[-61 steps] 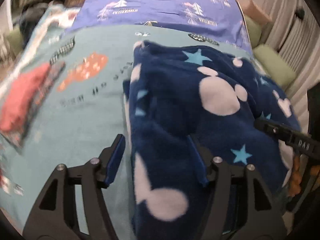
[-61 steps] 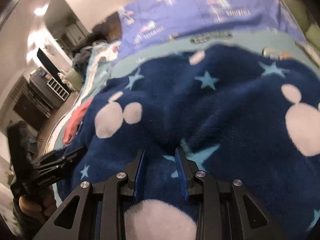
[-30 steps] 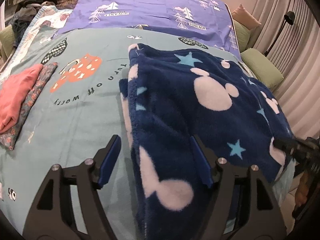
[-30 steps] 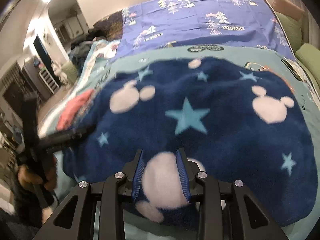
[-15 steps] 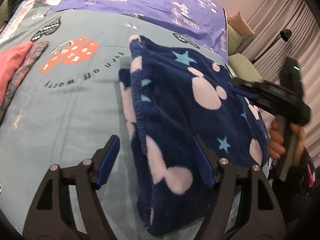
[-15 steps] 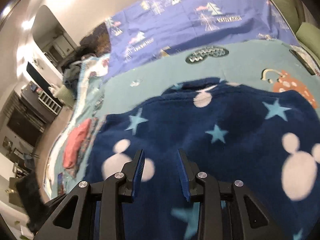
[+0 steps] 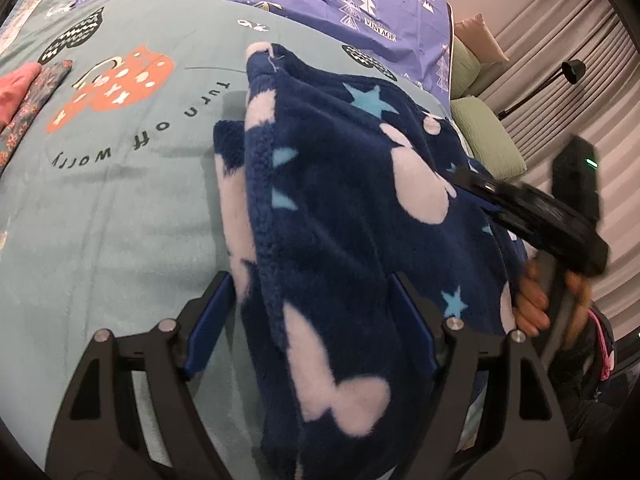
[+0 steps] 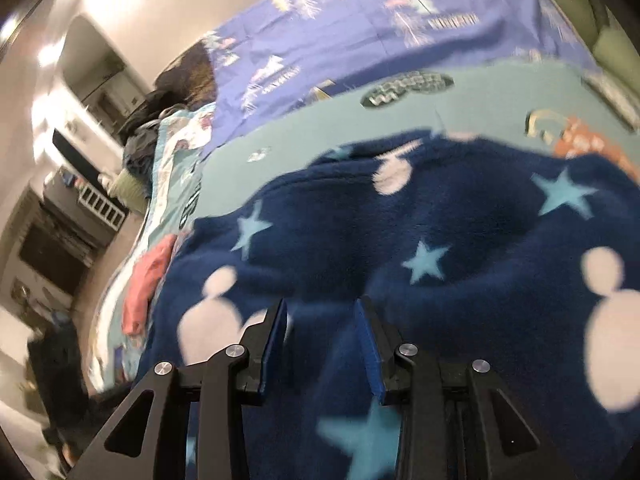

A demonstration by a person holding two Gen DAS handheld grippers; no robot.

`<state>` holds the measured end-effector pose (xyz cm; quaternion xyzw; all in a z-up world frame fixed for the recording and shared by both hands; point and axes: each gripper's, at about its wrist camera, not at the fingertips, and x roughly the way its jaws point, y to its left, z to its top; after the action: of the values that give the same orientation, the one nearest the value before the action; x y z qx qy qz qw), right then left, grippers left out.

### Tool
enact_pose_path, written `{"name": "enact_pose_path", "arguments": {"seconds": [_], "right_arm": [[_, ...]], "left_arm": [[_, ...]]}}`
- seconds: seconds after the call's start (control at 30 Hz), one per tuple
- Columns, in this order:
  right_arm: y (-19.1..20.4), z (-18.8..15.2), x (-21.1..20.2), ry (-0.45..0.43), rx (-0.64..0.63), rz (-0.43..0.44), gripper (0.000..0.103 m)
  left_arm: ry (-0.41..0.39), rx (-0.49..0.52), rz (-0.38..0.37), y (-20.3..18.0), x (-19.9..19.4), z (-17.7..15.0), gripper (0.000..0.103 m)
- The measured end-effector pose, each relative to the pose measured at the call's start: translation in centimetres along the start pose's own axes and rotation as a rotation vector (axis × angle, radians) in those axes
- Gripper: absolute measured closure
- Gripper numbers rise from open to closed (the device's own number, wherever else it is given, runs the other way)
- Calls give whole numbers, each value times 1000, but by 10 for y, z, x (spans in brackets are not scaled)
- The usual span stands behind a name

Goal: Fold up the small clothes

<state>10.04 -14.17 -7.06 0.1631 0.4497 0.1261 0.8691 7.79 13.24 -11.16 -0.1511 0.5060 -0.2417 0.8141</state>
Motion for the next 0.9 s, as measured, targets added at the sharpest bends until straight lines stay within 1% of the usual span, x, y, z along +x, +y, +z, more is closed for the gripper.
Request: {"name": "enact_pose_path", "arguments": {"seconds": [0.1, 0.13, 0.17, 0.23, 0.37, 0.4, 0.43, 0.57, 0.6, 0.67, 0.7, 0.8, 0.9], "right_arm": [[27, -24, -32, -21, -150, -33, 60], [32, -30, -37, -22, -187, -41, 57], [43, -41, -44, -23, -253, -57, 55], [61, -62, -53, -15, -364, -91, 49], [94, -100, -58, 3, -540, -128, 44], [105, -112, -57, 1, -596, -137, 40], [111, -119, -55, -2, -633, -145, 36], [158, -165, -42, -53, -895, -207, 30], [170, -178, -39, -69, -966, -218, 27], [184, -196, -30, -101, -1072, -247, 25], [192, -206, -22, -114, -1125, -279, 24], [203, -220, 4, -101, -1199, -351, 24], [208, -221, 27, -84, -1179, -402, 24]], "left_arm": [[4, 11, 5, 0, 0, 5, 24], [4, 12, 7, 1, 0, 7, 24], [6, 11, 10, 1, 0, 11, 24], [3, 15, 12, 3, 0, 16, 24], [-6, 26, 35, 11, -5, 28, 24], [-8, 23, 34, 14, -7, 30, 25], [-12, 18, 34, 18, -10, 32, 25], [-41, -7, 50, 40, -26, 40, 24], [-43, -14, 57, 46, -28, 41, 25], [-52, -43, 64, 60, -35, 44, 24], [-57, -56, 65, 66, -38, 45, 24], [-59, -85, 62, 81, -44, 44, 24], [-50, -112, 26, 90, -45, 41, 24]]}}
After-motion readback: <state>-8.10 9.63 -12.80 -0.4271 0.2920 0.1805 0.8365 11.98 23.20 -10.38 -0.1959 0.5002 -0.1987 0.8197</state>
